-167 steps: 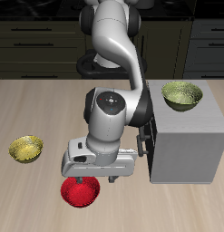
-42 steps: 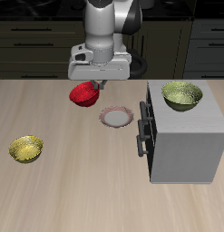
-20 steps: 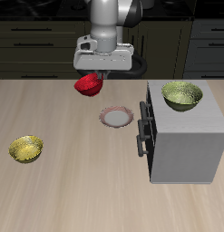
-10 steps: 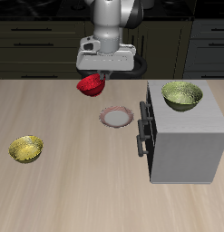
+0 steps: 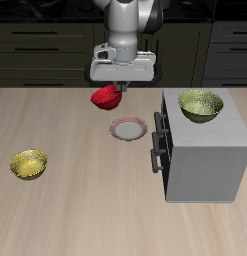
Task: Place the red bowl on the plate
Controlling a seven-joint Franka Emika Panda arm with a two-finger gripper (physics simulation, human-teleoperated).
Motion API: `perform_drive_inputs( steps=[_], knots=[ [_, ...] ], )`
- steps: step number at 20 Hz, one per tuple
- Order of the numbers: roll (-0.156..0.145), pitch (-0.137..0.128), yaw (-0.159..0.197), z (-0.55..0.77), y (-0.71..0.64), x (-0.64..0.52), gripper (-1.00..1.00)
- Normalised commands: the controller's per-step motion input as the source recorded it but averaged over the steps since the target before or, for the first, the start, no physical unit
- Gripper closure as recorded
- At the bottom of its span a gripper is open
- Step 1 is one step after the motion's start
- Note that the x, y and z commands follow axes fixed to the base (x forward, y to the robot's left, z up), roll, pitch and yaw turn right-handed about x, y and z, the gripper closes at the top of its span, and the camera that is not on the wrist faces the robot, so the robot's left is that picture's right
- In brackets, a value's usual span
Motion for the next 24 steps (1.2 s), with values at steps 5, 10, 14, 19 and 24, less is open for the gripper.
perform_drive_inputs(
  steps=[5,10,14,19,24],
  knots=[
    [0.022,0.050,-0.030,-0.17,0.32,0.11,1.00],
    [0.006,0.044,-0.029,-0.16,0.19,0.04,1.00],
    [0.026,0.034,-0.004,-0.22,0.16,-0.01,1.00],
    [-0.007,0.048,0.004,-0.23,-0.02,0.00,1.00],
    [0.016,0.064,-0.018,-0.30,0.06,0.02,1.00]
  ],
)
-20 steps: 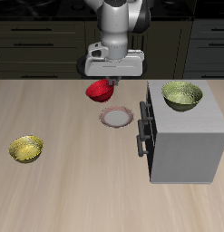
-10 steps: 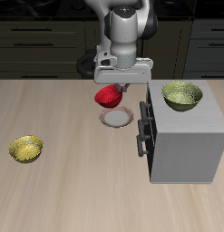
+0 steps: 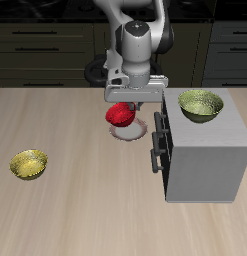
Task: Place the red bowl on the plate
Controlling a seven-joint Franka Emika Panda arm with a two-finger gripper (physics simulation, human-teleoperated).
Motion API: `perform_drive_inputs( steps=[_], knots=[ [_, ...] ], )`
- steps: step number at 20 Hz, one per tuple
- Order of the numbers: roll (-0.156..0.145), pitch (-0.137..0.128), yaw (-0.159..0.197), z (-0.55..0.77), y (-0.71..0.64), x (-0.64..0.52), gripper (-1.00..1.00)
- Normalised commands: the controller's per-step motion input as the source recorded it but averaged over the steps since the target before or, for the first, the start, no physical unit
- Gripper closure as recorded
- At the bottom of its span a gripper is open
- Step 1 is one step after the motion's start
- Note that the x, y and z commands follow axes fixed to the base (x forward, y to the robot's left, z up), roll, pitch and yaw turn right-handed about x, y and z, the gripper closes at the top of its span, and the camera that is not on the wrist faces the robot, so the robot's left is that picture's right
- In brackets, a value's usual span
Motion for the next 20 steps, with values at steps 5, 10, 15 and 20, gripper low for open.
perform_drive_inputs(
  steps=[5,10,15,20],
  knots=[
    [0.038,0.059,-0.012,-0.24,0.14,0.04,1.00],
    [0.009,0.026,0.009,-0.13,0.02,-0.03,1.00],
    [0.001,0.047,0.001,-0.08,0.01,-0.02,-1.00],
    [-0.002,0.005,-0.002,0.01,0.02,-0.07,-1.00]
  ],
)
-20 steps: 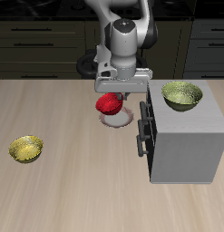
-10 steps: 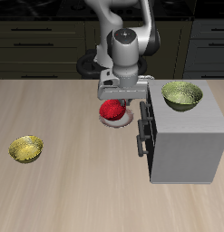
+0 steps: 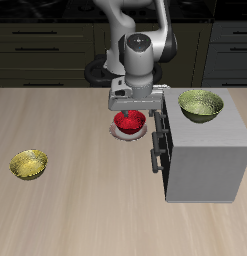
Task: Place the red bowl on the plate
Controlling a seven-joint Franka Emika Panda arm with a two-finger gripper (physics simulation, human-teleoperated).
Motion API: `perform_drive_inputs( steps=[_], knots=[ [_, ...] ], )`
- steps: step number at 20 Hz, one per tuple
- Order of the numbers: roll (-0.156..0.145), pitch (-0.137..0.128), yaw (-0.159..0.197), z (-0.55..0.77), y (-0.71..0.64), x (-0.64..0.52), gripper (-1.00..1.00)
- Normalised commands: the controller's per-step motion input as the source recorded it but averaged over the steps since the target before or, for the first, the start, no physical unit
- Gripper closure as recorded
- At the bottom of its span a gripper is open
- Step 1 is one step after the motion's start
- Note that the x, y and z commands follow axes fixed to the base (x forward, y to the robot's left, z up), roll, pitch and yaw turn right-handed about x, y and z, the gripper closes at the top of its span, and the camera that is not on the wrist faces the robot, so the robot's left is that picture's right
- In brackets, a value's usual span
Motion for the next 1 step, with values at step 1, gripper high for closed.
perform_drive_inputs(
  steps=[1],
  knots=[
    [0.016,0.027,-0.025,0.00,0.00,-0.02,-1.00]
  ],
)
